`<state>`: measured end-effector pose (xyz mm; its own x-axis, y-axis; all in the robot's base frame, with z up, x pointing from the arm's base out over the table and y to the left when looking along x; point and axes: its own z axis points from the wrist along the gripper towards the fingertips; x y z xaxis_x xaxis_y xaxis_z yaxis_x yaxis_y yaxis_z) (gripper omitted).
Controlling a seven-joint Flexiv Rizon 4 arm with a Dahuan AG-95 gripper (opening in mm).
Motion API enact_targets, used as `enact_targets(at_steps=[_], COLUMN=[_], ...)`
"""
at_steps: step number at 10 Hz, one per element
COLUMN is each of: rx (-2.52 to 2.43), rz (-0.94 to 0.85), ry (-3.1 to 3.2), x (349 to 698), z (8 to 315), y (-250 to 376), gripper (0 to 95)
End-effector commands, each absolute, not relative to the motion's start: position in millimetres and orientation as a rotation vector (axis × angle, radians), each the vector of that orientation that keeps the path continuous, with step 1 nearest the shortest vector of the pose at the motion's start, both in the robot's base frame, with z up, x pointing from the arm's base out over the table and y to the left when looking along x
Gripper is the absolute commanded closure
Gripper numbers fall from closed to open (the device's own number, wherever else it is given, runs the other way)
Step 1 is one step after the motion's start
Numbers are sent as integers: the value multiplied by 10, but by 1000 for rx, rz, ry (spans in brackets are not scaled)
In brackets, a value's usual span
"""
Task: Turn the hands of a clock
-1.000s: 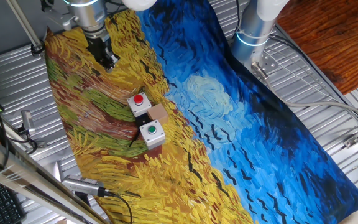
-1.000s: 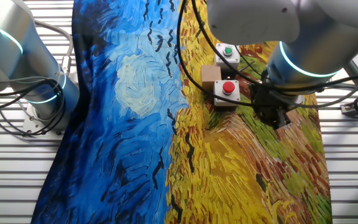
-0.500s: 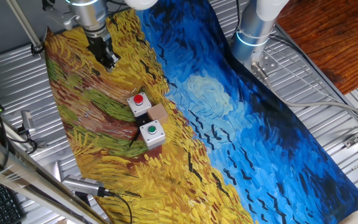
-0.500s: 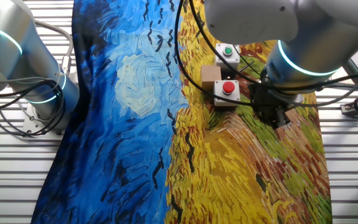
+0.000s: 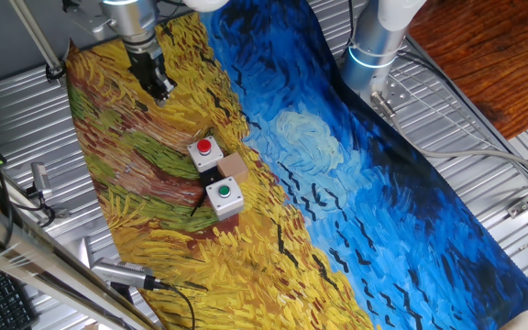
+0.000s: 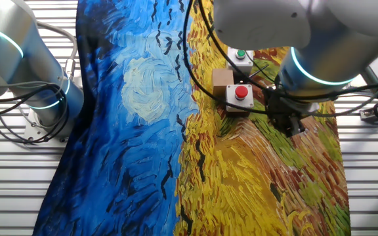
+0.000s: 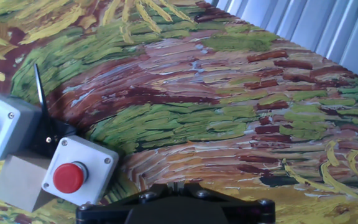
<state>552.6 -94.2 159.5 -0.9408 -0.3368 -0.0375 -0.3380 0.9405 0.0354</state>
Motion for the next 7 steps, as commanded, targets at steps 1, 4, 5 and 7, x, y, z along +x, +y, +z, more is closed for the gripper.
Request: enact_targets(at_steps=[1, 4, 5, 7], rx=[-526, -699, -710, -755], rz=[57, 72, 71, 72], ry=[3084, 3062, 3061, 3055], x=[5536, 5536, 5536, 5536], z=[1594, 1594, 1594, 1594], y=[-944, -944, -944, -944], gripper=[950, 950, 950, 950])
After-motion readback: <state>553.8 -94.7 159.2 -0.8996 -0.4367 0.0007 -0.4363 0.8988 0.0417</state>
